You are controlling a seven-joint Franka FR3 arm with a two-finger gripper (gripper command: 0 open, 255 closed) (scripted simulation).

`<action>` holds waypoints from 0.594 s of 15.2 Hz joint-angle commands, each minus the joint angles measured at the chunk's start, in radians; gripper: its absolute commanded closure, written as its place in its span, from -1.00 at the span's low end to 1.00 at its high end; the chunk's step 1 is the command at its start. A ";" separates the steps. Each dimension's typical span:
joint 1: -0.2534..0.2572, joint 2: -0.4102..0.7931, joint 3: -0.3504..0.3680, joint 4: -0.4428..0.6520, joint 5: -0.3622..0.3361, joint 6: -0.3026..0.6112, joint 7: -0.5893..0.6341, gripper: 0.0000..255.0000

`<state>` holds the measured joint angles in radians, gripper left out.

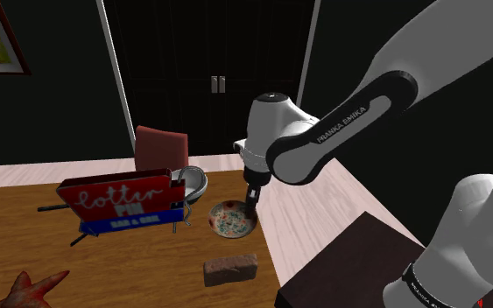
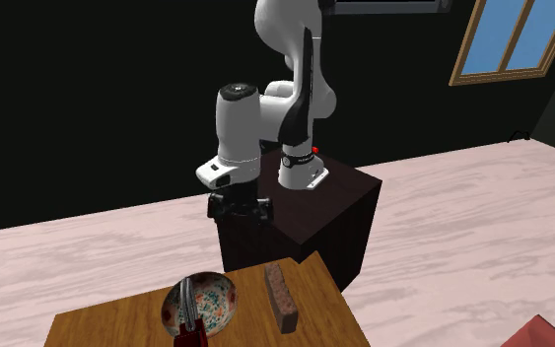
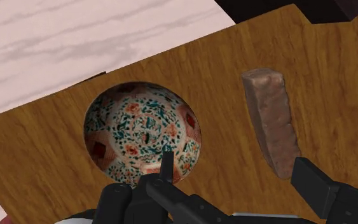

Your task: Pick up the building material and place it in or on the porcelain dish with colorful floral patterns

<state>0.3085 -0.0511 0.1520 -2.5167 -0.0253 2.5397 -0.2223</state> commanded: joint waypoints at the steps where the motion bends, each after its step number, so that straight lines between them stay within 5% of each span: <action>1: 0.017 0.068 0.019 0.016 -0.017 0.043 0.003 -1.00; 9: 0.095 0.325 0.050 0.089 -0.131 0.186 0.031 -1.00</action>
<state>0.3904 0.2403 0.1992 -2.4421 -0.1398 2.7115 -0.1970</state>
